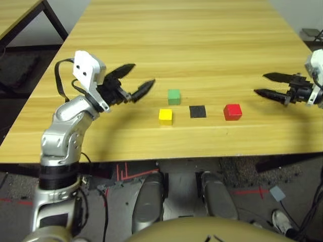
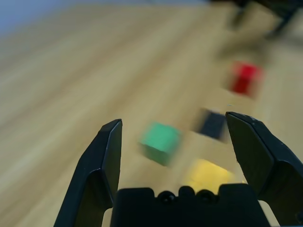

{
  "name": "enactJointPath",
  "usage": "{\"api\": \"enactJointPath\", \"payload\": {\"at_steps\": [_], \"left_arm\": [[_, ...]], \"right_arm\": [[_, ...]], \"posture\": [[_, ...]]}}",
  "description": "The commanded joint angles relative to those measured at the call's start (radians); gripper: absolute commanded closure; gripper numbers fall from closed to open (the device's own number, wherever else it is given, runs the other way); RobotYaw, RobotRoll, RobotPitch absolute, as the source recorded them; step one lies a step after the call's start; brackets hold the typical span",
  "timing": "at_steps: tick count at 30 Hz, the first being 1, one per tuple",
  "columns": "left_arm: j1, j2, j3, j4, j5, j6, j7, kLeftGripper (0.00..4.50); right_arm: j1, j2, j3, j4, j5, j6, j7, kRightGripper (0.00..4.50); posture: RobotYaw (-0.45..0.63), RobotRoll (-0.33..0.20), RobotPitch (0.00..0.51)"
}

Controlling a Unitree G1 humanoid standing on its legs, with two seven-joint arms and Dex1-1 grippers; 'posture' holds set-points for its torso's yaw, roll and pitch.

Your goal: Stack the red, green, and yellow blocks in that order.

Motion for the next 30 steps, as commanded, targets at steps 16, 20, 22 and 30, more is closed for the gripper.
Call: {"api": "enactJointPath", "payload": {"at_steps": [16, 20, 22, 30], "left_arm": [[-0.010, 0.047, -0.157, -0.031, 0.099, 0.060, -0.031, 0.05], [-0.008, 0.042, -0.145, -0.048, 0.099, 0.073, -0.010, 0.05], [-0.010, 0.042, -0.138, -0.052, 0.098, 0.080, -0.001, 0.00], [-0.011, 0.046, -0.115, -0.066, 0.094, 0.092, 0.023, 0.00]], "right_arm": [[-0.272, 0.128, 0.450, 0.289, -0.047, -0.258, 0.012, 0.00], [-0.286, 0.149, 0.490, 0.338, -0.086, -0.288, 0.012, 0.00], [-0.299, 0.169, 0.480, 0.369, -0.116, -0.301, 0.012, 0.39], [-0.340, 0.247, 0.393, 0.399, -0.168, -0.284, 0.012, 2.40]], "posture": [[0.40, -0.133, 0.110], [0.43, -0.137, 0.110], [0.43, -0.137, 0.111], [0.46, -0.141, 0.105]]}}
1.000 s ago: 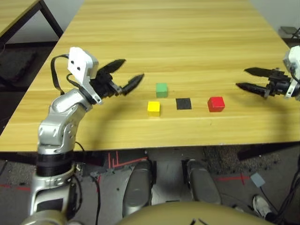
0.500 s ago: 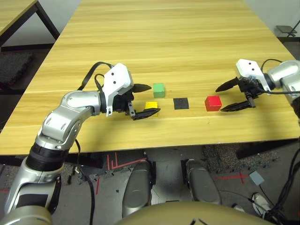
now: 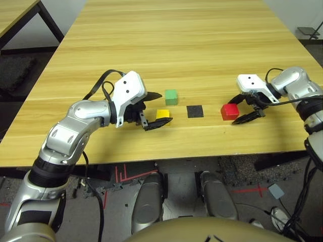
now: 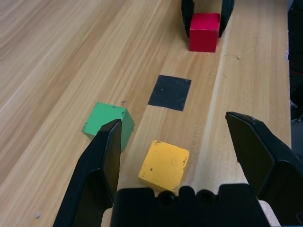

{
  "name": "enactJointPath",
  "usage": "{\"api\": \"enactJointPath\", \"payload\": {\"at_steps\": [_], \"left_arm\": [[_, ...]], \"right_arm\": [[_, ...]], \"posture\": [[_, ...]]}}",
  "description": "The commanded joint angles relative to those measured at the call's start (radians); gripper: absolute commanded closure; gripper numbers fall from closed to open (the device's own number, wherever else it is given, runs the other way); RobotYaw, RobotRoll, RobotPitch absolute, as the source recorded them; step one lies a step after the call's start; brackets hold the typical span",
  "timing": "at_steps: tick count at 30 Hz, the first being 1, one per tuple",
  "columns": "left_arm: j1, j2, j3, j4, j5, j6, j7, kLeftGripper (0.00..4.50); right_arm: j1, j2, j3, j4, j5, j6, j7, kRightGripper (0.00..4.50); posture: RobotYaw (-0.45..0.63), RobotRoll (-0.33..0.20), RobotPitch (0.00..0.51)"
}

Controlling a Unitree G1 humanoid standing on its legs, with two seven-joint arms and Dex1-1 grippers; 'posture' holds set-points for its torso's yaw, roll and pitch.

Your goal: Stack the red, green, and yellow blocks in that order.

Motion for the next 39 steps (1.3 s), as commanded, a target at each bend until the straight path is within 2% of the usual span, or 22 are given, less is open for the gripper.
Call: {"api": "enactJointPath", "payload": {"at_steps": [1, 5, 13, 22, 39], "left_arm": [[0.003, 0.003, 0.020, -0.023, -0.003, 0.014, 0.010, 0.00], [-0.004, 0.002, 0.021, -0.024, -0.001, 0.027, 0.019, 0.00], [-0.027, -0.020, 0.008, -0.017, 0.012, 0.040, 0.041, 0.00], [-0.014, -0.042, 0.030, -0.026, 0.013, 0.051, 0.092, 0.00], [0.016, -0.045, 0.051, -0.039, 0.004, 0.050, 0.135, 0.00]], "right_arm": [[-0.025, 0.020, -0.049, -0.016, -0.015, 0.036, 0.006, 2.40], [-0.048, 0.051, -0.079, -0.091, -0.016, 0.104, 0.006, 2.40], [-0.039, 0.133, -0.103, -0.159, -0.123, 0.178, -0.029, 2.40], [-0.036, 0.205, -0.125, -0.114, -0.206, 0.166, -0.098, 2.40], [-0.055, 0.274, -0.175, -0.068, -0.248, 0.161, -0.109, 2.40]], "posture": [[0.46, -0.141, 0.105], [0.47, -0.151, 0.106], [0.50, -0.162, 0.113], [0.53, -0.172, 0.126], [0.58, -0.185, 0.142]]}}
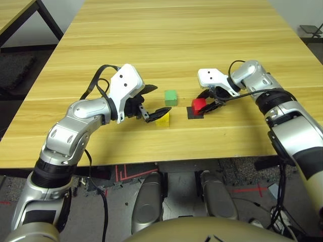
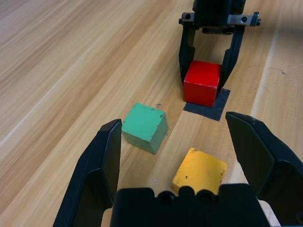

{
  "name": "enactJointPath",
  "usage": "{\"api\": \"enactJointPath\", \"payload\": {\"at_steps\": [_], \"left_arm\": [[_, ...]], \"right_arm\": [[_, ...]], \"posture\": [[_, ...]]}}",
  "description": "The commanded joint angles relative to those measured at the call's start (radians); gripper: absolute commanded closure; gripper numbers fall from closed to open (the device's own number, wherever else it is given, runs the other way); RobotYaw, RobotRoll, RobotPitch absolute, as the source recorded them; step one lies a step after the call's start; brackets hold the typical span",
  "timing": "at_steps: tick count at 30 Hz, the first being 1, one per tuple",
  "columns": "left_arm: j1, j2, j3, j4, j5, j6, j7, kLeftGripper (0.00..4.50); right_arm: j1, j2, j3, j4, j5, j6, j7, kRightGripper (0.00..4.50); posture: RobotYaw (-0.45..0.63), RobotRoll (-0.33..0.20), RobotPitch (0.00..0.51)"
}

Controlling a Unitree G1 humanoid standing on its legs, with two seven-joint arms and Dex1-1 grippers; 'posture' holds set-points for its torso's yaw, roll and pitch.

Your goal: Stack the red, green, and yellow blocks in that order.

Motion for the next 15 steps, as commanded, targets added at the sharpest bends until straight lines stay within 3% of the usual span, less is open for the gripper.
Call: {"api": "enactJointPath", "payload": {"at_steps": [1, 15], "left_arm": [[0.016, -0.003, 0.010, -0.020, 0.000, 0.011, 0.008, 0.00], [-0.019, -0.012, 0.002, 0.034, 0.012, -0.003, 0.003, 0.00]], "right_arm": [[-0.005, 0.007, -0.016, 0.004, -0.010, -0.001, 0.010, 2.40], [0.026, 0.012, -0.020, -0.028, -0.037, 0.027, 0.039, 2.40]], "posture": [[0.58, -0.186, 0.144], [0.57, -0.178, 0.165]]}}
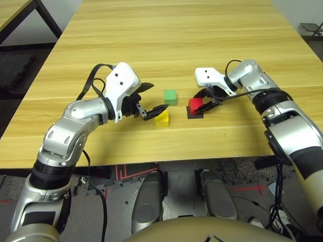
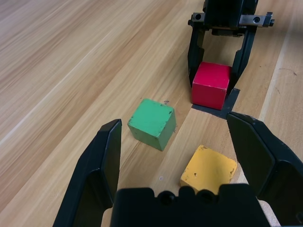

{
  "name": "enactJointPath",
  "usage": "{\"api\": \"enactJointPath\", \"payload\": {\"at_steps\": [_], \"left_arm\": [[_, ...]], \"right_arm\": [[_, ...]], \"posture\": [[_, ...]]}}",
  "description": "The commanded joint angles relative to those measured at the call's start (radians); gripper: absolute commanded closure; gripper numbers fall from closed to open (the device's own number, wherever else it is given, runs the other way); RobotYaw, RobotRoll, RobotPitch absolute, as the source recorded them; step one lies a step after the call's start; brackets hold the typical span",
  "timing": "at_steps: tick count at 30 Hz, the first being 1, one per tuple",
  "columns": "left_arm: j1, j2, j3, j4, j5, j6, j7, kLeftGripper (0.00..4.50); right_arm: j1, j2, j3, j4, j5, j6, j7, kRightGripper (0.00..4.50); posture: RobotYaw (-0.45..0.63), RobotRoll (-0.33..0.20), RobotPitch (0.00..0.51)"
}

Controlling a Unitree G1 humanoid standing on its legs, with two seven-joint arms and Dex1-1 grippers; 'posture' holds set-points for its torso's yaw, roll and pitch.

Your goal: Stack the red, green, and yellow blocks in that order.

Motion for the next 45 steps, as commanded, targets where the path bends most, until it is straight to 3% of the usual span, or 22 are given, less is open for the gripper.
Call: {"api": "enactJointPath", "payload": {"at_steps": [1, 4, 11, 12, 14, 24, 34, 42, 45], "left_arm": [[-0.028, -0.010, -0.022, 0.031, 0.014, -0.007, -0.012, 0.00], [-0.063, -0.022, -0.043, 0.065, 0.027, -0.021, -0.027, 0.00], [-0.179, -0.037, -0.131, 0.210, 0.088, -0.067, -0.114, 0.00], [-0.196, -0.038, -0.143, 0.233, 0.097, -0.074, -0.128, 0.00], [-0.232, -0.033, -0.174, 0.286, 0.124, -0.098, -0.168, 0.00], [-0.385, -0.081, -0.276, 0.618, 0.258, -0.283, -0.339, 0.00], [-0.475, -0.148, -0.320, 0.861, 0.375, -0.438, -0.421, 0.00], [-0.516, -0.230, -0.303, 0.997, 0.403, -0.475, -0.431, 0.00], [-0.530, -0.260, -0.298, 1.043, 0.406, -0.482, -0.432, 0.52]], "right_arm": [[0.030, -0.003, 0.007, -0.010, -0.021, 0.006, 0.006, 2.40], [0.043, -0.011, 0.009, -0.021, -0.021, 0.006, 0.019, 2.40], [0.037, -0.056, -0.081, 0.005, 0.066, -0.052, 0.081, 0.10], [0.025, -0.073, -0.100, 0.019, 0.073, -0.058, 0.082, 0.04], [0.003, -0.112, -0.127, 0.041, 0.127, -0.058, 0.087, 0.04], [-0.017, -0.279, -0.232, 0.046, 0.145, -0.037, 0.090, 0.04], [0.068, -0.293, -0.274, -0.241, 0.259, 0.141, 0.091, 0.04], [0.123, -0.307, -0.288, -0.393, 0.297, 0.250, 0.061, 0.04], [0.122, -0.305, -0.290, -0.379, 0.295, 0.249, 0.046, 0.00]], "posture": [[0.57, -0.177, 0.166], [0.55, -0.169, 0.165], [0.50, -0.131, 0.142], [0.49, -0.127, 0.139], [0.46, -0.113, 0.130], [0.34, -0.078, 0.100], [0.25, -0.050, 0.096], [0.24, -0.045, 0.102], [0.24, -0.041, 0.104]]}}
